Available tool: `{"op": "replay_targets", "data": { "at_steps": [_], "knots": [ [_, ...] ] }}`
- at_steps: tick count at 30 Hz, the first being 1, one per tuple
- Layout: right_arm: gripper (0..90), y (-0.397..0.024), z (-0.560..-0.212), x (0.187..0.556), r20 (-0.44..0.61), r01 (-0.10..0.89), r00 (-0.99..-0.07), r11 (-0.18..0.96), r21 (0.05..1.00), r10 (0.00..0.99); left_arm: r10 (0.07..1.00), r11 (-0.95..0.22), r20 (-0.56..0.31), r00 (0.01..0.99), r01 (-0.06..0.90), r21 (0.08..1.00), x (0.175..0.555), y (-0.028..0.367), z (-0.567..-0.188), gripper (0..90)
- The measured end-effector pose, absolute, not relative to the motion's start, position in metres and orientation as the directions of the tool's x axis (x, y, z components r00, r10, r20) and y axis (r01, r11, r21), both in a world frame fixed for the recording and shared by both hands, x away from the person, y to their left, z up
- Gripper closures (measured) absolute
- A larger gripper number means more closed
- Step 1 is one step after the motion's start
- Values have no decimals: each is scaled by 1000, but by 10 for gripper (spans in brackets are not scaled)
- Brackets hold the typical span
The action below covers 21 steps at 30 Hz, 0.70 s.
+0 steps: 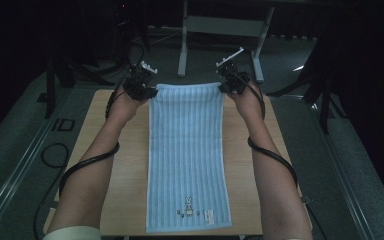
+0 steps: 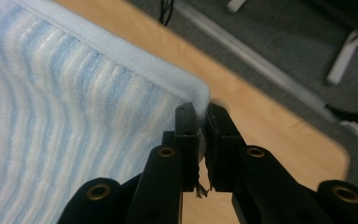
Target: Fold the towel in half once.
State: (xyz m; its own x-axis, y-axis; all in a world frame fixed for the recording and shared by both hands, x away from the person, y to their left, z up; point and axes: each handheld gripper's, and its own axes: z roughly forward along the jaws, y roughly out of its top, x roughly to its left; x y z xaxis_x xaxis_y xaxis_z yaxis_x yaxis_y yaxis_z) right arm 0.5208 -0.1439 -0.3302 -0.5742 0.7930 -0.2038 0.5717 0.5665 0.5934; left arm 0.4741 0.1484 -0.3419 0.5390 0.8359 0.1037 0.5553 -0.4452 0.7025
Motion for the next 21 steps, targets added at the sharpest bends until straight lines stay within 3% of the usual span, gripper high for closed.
{"op": "replay_targets", "data": {
  "at_steps": [4, 8, 14, 21],
  "knots": [
    [842, -146, -300, 514, -206, 536, -556, 537, 652, 805, 828, -458, 128, 546, 526, 717, 465, 146, -324, 859],
    [842, -150, -294, 499, -202, 507, -579, 543, 669, 790, 813, -458, 112, 571, 510, 728, 453, 150, -328, 859],
    [842, -161, -322, 468, -225, 465, -631, 594, 657, 742, 779, -435, 29, 626, 506, 745, 431, 156, -360, 858],
    [843, -178, -361, 430, -156, 449, -689, 585, 675, 708, 749, -432, -24, 662, 516, 740, 393, 154, -398, 858]
  ]
}}
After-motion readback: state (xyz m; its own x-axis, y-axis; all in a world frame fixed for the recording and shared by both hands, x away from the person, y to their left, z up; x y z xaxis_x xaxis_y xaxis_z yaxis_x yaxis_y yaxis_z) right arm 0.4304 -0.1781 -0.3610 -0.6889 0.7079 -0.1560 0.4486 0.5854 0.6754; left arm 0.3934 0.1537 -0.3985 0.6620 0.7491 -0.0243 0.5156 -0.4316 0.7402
